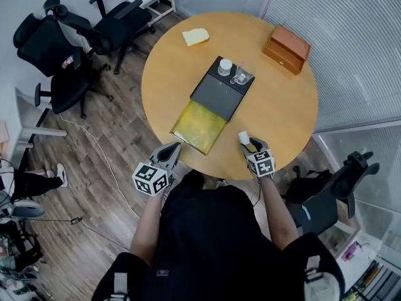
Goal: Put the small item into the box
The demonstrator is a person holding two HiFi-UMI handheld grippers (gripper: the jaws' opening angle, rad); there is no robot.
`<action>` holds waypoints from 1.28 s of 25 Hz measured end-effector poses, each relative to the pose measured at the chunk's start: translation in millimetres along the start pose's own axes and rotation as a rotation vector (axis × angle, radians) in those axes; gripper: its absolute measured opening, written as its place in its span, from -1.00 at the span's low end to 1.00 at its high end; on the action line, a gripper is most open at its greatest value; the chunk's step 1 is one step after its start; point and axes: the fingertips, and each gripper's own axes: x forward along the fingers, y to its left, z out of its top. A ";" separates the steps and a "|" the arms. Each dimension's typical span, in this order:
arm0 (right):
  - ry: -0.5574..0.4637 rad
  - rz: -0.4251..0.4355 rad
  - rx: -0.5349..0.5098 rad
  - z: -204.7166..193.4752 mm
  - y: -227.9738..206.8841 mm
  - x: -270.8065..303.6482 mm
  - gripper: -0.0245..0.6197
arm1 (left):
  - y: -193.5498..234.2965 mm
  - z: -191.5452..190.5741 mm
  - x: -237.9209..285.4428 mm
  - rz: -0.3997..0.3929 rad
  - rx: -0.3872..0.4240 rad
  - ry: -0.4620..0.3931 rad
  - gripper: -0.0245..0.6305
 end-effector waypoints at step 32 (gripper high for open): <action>-0.037 -0.183 0.126 29.1 -5.4 19.8 -0.41 | 48.8 10.7 28.2 -0.164 0.047 0.092 -0.91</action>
